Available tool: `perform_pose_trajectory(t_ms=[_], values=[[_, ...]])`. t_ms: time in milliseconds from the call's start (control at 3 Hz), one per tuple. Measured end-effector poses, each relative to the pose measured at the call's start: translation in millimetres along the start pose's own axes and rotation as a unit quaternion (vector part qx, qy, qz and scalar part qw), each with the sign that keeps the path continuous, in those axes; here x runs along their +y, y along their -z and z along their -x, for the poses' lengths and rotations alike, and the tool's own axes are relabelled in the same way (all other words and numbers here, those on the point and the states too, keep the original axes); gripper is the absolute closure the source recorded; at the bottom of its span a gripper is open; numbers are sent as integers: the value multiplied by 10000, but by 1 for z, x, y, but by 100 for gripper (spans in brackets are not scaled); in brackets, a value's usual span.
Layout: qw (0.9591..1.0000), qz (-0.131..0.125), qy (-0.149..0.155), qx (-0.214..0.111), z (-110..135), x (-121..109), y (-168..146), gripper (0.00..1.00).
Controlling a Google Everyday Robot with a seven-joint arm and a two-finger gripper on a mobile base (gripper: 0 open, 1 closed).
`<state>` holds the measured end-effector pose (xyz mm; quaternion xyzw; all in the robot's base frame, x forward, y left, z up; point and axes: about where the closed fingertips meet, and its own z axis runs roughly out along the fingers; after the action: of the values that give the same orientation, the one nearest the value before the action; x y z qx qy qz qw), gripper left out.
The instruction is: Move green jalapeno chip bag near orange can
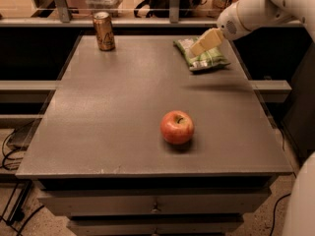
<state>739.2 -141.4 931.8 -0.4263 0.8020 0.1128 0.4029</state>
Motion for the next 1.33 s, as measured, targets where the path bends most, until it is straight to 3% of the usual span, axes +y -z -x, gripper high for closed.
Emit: perform_pose_trajectory(t_ms=[667, 1000, 1333], values=[[9970, -285, -696, 182, -38, -39, -39, 0], [9955, -281, -874, 245, -50, -43, -53, 0], [9955, -204, -891, 236, -54, -41, -63, 17]])
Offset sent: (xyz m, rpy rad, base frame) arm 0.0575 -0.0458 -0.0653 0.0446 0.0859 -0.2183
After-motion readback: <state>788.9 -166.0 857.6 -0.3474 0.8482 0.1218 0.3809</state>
